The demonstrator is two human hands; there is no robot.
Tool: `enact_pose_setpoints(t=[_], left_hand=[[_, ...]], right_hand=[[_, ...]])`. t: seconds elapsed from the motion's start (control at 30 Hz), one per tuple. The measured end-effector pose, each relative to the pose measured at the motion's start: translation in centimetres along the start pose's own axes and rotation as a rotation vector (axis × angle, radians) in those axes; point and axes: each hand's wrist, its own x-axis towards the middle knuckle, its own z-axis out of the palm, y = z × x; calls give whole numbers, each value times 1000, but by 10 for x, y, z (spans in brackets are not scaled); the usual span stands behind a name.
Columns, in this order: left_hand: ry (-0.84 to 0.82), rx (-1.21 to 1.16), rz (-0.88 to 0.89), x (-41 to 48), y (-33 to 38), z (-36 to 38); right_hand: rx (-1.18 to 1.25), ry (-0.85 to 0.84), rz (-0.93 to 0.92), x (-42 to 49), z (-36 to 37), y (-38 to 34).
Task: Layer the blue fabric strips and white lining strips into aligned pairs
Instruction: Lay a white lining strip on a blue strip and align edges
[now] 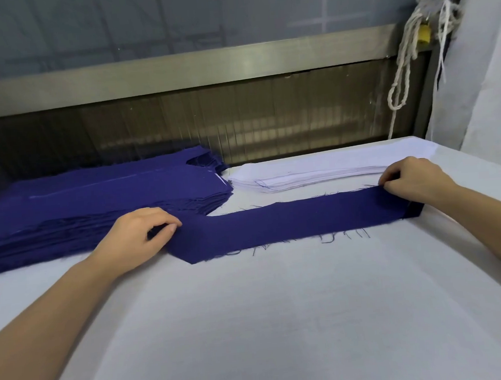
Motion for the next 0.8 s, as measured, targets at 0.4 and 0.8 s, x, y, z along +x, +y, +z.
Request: enact_pose_setpoints(t=[0.4,0.8], left_hand=[[-32,8,59,1,-5,7],[-40,28,37,1,-4,9]], right_hand=[[4,63,9,2,-5,3],[-133,-54,25,11,2,13]])
